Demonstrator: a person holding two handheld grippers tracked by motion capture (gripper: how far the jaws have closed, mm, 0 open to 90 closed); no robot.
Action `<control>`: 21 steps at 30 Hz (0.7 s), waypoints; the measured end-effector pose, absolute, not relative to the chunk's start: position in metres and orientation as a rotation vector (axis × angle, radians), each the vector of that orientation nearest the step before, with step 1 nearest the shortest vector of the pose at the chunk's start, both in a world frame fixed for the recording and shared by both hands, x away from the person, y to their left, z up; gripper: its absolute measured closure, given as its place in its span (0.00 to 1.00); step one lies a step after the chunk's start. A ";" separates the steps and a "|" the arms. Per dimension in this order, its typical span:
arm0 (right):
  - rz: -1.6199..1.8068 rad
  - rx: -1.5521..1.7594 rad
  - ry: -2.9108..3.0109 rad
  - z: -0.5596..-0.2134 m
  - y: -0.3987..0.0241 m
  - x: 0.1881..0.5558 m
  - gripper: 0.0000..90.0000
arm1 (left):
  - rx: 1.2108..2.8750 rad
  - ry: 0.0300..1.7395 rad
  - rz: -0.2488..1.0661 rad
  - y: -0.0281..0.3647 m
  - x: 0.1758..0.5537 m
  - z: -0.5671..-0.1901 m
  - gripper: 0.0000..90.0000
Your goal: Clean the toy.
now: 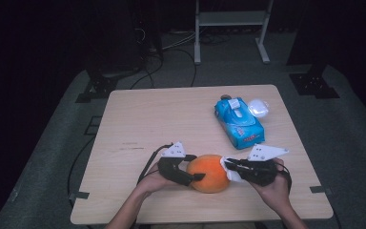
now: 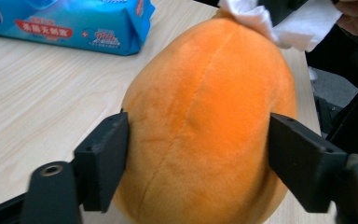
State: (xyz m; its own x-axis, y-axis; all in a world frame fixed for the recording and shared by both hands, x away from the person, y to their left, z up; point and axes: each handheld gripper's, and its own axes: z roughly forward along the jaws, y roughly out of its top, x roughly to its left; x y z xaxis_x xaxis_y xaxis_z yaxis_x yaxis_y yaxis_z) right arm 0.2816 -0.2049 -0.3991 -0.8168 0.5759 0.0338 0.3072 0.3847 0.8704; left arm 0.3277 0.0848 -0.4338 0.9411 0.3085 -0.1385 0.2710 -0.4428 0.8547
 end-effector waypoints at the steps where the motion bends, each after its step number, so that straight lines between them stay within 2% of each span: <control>1: 1.407 0.780 2.369 -0.399 -0.203 0.282 0.92 | 2.055 0.413 0.046 0.084 0.327 -0.434 0.23; 7: 1.423 0.715 2.383 -0.394 -0.187 0.281 0.92 | 2.066 0.415 0.062 0.084 0.326 -0.434 0.25; 16: 1.413 0.832 2.348 -0.403 -0.215 0.288 0.92 | 2.045 0.454 0.042 0.090 0.331 -0.437 0.25; 21: 1.431 0.800 2.376 -0.400 -0.203 0.283 0.92 | 2.045 0.484 0.036 0.088 0.332 -0.440 0.24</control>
